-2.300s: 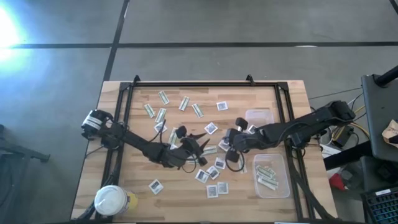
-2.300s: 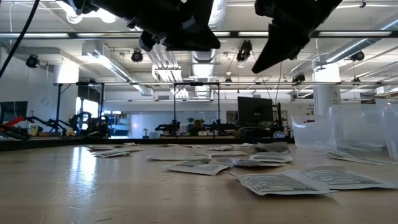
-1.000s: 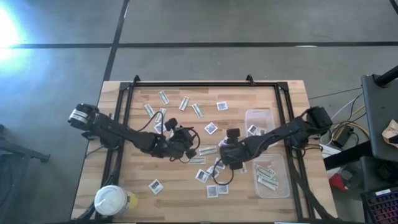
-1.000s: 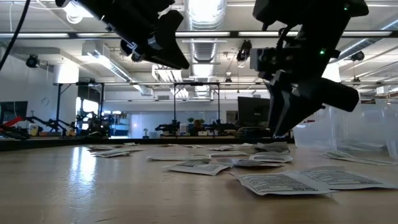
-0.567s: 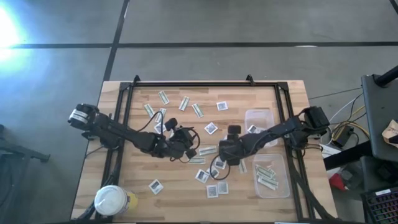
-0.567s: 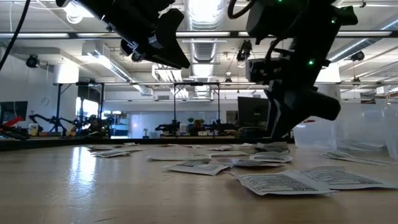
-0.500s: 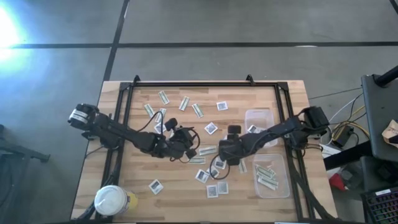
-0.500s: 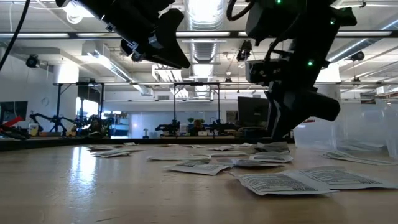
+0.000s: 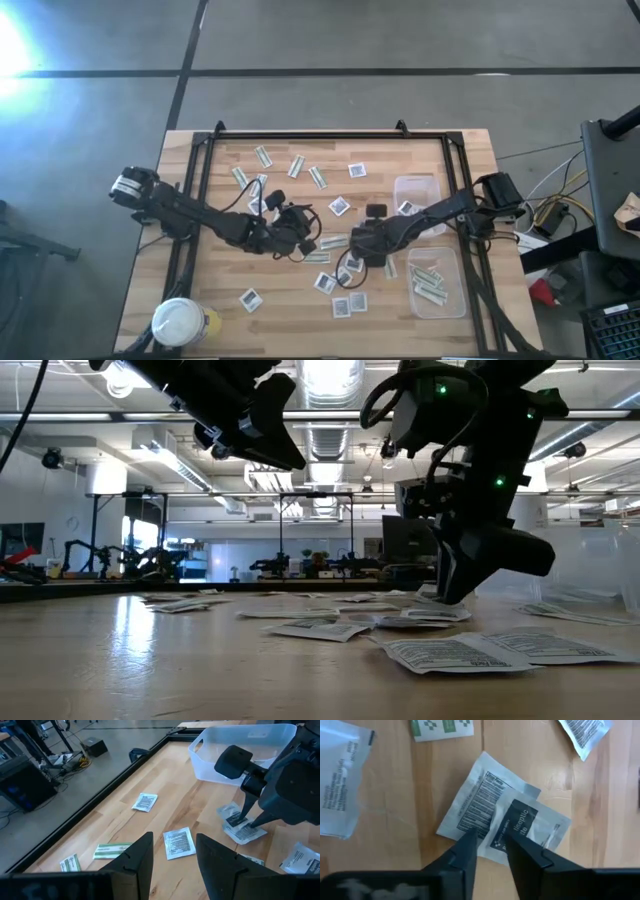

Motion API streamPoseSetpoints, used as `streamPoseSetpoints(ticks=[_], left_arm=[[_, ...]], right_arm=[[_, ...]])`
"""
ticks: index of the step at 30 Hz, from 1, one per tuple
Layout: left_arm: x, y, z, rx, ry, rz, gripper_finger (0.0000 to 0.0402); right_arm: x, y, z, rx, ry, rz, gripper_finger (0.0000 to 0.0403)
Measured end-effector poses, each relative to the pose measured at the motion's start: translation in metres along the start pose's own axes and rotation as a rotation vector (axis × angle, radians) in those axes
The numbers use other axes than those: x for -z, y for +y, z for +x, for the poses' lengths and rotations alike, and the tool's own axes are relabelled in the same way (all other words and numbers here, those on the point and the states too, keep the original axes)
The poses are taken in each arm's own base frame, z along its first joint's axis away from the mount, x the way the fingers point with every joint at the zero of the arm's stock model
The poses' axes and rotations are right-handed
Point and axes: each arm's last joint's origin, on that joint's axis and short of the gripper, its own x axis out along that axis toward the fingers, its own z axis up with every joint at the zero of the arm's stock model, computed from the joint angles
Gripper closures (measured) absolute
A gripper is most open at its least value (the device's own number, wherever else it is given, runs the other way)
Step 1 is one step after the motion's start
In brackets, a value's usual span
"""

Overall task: Pick & Place First Aid Supplies
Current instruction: Put the towelette pack into the top bin

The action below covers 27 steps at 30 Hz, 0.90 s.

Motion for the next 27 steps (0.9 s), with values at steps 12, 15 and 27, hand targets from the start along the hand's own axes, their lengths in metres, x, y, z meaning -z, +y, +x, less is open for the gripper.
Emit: streamPoseSetpoints(ticks=[12, 15, 27], left_arm=[[0.0, 0.0, 0.0, 0.0, 0.0, 0.0, 0.0259], [0.0, 0.0, 0.0, 0.0, 0.0, 0.0, 0.0259], [0.0, 0.0, 0.0, 0.0, 0.0, 0.0, 0.0259]], right_arm=[[0.002, -0.004, -0.003, 0.025, 0.012, -0.005, 0.0394], [0.001, -0.005, -0.008, 0.026, 0.017, -0.007, 0.0395], [-0.01, -0.014, -0.061, 0.008, -0.035, -0.02, 0.0395]])
